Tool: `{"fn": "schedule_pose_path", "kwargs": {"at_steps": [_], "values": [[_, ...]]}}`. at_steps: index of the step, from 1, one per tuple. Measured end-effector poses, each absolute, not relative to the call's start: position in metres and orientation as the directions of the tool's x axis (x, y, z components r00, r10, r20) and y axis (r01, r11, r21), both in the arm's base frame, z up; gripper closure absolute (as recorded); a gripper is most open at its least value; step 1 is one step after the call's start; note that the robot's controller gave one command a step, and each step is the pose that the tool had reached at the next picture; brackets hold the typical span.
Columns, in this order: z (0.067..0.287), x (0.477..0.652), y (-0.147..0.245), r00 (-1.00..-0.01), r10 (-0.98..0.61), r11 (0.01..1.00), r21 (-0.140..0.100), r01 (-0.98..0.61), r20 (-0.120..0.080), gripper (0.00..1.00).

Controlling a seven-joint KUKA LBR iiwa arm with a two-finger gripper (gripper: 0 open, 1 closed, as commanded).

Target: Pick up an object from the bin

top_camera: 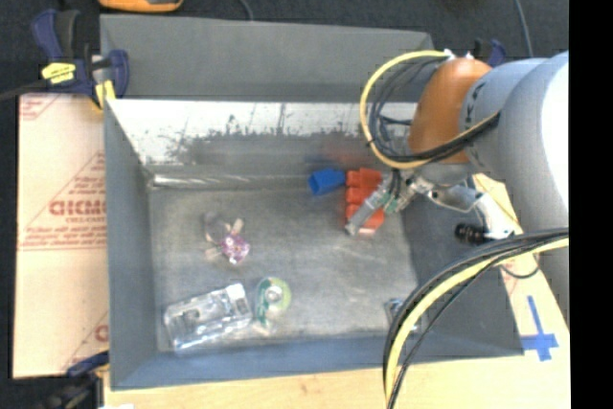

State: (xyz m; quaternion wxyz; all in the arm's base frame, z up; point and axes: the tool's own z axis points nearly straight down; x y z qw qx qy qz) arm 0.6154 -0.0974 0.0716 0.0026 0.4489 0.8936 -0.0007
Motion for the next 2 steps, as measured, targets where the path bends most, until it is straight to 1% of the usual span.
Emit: {"fn": "schedule_pose_path", "kwargs": {"at_steps": [1,2], "values": [[0.192,0.609,-0.095,-0.594,0.804,0.594,0.007,0.804,-0.008,1.0],[0.235,0.582,-0.126,-0.586,0.81,0.586,0.003,0.81,-0.007,1.0]]}}
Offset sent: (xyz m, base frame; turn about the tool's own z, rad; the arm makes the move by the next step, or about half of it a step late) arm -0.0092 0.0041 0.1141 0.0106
